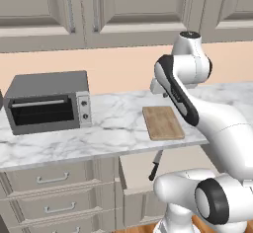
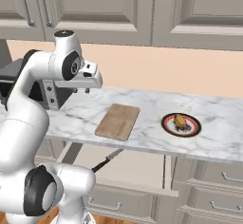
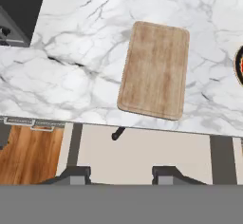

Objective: Pick up the knife from the drawer and place it on the cutting board. Then place the meat from the plate to the cutting board.

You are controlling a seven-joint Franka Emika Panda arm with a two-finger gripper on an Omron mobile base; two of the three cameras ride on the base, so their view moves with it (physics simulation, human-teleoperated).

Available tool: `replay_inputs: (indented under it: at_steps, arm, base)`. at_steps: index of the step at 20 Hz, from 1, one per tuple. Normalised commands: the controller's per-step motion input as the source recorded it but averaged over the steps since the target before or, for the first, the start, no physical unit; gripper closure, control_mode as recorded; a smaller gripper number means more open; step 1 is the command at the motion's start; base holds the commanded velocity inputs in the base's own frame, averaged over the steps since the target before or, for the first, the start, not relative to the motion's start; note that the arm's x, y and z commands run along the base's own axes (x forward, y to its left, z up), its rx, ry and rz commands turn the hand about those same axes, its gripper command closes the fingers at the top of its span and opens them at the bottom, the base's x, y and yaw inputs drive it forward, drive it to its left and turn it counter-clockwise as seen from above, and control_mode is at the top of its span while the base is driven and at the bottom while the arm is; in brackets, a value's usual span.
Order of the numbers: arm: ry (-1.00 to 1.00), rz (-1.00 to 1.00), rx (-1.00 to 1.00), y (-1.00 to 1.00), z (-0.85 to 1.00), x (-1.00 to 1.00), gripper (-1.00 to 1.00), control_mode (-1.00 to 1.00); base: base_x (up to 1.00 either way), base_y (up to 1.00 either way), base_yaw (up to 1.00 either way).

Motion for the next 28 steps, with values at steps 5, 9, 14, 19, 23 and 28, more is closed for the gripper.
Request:
replay_inputs:
  at_steps: [5, 9, 14, 19, 23, 28]
  arm:
    - [-0.01, 0.00, 0.00, 0.00, 0.00, -0.03, -1.00, 1.00]
    - [0.00, 0.00, 0.00, 0.00, 0.00, 0.00, -1.00, 1.00]
    - [0.00, 0.00, 0.00, 0.00, 0.00, 0.00, -1.00, 1.00]
    - [0.00, 0.00, 0.00, 0.00, 0.00, 0.00, -1.00, 1.00]
    - [0.00, 0.00, 0.00, 0.00, 0.00, 0.00, -1.00, 1.00]
    - [0.00, 0.00, 0.00, 0.00, 0.00, 0.00, -1.00, 1.00]
  base:
    - [-0.46, -0.16, 0.00]
    - [-0.83, -0.30, 0.00]
    - [-0.17, -0.80, -0.05]
    - [0.03, -1.00, -0.04]
    - [0.13, -0.98, -0.01]
    - [0.35, -0.84, 0.00]
